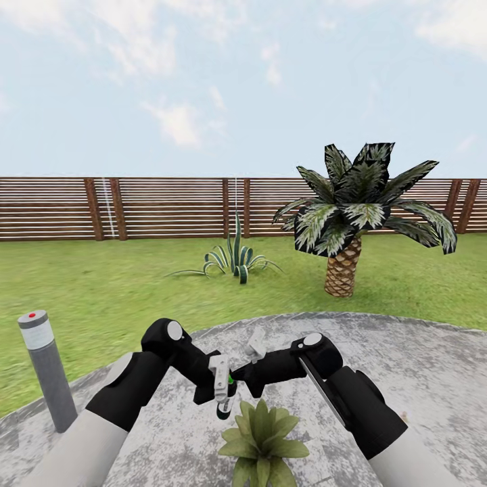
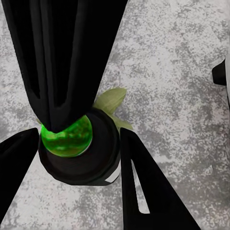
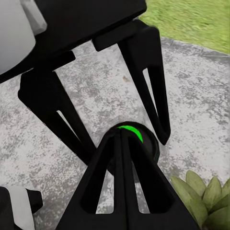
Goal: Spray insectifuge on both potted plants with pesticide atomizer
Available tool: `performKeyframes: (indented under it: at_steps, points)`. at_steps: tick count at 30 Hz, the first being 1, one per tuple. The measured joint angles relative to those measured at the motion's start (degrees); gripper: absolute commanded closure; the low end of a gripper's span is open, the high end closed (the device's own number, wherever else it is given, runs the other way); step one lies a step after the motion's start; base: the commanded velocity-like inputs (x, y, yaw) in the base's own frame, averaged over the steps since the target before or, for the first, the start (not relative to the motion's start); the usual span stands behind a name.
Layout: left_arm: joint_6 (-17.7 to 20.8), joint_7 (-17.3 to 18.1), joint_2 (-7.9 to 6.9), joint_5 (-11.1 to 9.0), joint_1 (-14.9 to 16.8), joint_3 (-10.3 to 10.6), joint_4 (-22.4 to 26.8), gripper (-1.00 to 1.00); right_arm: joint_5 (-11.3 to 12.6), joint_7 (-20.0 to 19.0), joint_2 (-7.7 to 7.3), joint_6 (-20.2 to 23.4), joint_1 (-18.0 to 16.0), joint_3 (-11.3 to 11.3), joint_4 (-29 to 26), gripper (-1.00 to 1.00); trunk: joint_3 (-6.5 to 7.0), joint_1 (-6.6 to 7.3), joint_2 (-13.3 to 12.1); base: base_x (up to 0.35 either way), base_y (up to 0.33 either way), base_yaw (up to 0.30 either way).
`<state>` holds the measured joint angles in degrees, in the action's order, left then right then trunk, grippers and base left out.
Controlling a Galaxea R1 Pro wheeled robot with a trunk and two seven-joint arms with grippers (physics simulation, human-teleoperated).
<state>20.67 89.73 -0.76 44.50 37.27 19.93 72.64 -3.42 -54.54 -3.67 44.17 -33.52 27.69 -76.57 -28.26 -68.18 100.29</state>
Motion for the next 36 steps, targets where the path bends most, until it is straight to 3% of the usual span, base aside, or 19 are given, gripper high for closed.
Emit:
performKeyframes:
  at_steps: [13, 15, 19, 21, 23, 26, 27, 29, 30, 31, 32, 36]
  points:
    - [-0.02, 0.00, -0.53, 0.35, 0.03, 0.72, -1.99, 1.00, 0.00, -0.07, 0.00, -0.01, 0.00, -0.03, 0.00, 1.00, 0.00, 0.00, 0.00, 0.000, 0.000, 0.000]
    - [-0.05, 0.00, -1.87, 1.81, 0.03, 0.82, -3.87, 1.00, 0.00, -0.05, 0.00, 0.00, 0.00, -0.03, 0.00, 1.00, 0.00, 0.00, 0.00, 0.000, 0.000, 0.000]
    - [-0.07, 0.00, -4.64, 6.92, 0.03, 0.82, -6.64, 1.00, 0.00, -0.05, 0.00, 0.01, 0.00, -0.03, 0.00, 1.00, 0.00, 0.00, 0.00, 0.000, 0.000, 0.000]
    - [-0.02, 0.00, -6.48, 8.00, 0.03, 0.67, -7.20, 1.00, -0.02, 0.01, -0.03, 0.01, 0.00, -0.07, -0.01, 1.00, 0.00, 0.00, 0.00, 0.000, 0.000, 0.000]
    - [0.03, 0.00, -7.88, 8.36, 0.03, -0.85, -7.38, 1.00, 0.02, 0.07, -0.09, 0.06, 0.02, -0.10, 0.00, 1.00, 0.00, 0.00, 0.00, 0.000, 0.000, 0.000]
    - [0.74, -0.01, -8.59, 8.48, 0.04, -7.43, -7.41, 1.00, 0.18, 0.08, -0.26, 0.08, 0.14, -0.25, 0.04, 1.00, 0.00, 0.00, 0.00, 0.000, 0.000, 0.000]
    - [1.36, -0.02, -8.66, 8.49, 0.04, -10.24, -7.42, 1.00, 0.23, 0.10, -0.40, 0.07, 0.18, -0.35, 0.09, -1.00, 0.00, 0.00, 0.00, 0.000, 0.000, 0.000]
    - [3.20, -0.04, -8.74, 8.49, 0.04, -15.98, -7.43, 1.00, 0.29, 0.15, -0.64, 0.07, 0.31, -0.57, 0.20, -1.00, 0.00, 0.00, 0.00, 0.000, 0.000, 0.000]
    - [3.73, -0.04, -8.75, 8.48, 0.04, -17.46, -7.42, 1.00, 0.31, 0.17, -0.69, 0.07, 0.37, -0.66, 0.25, -1.00, 0.00, 0.00, 0.00, 0.000, 0.000, 0.000]
    - [5.91, -0.17, -8.87, 8.44, 0.05, -24.34, -7.42, 1.00, 0.31, 0.17, -1.83, 0.08, 0.76, -1.98, 0.71, -1.00, 0.00, 0.00, 0.00, 0.000, 0.000, 0.000]
    - [6.29, -0.15, -8.85, 8.42, 0.04, -28.06, -7.40, 1.00, 0.33, 0.17, -3.28, 0.18, 0.84, -3.29, 0.86, -1.00, 0.00, 0.00, 0.00, 0.000, 0.000, 0.000]
    - [6.78, -0.16, -8.85, 8.46, 0.02, -38.71, -7.38, 1.00, 0.29, 0.18, -10.42, 0.28, 0.90, -11.93, 1.93, -1.00, 0.00, 0.00, 0.00, 0.000, 0.000, 0.000]
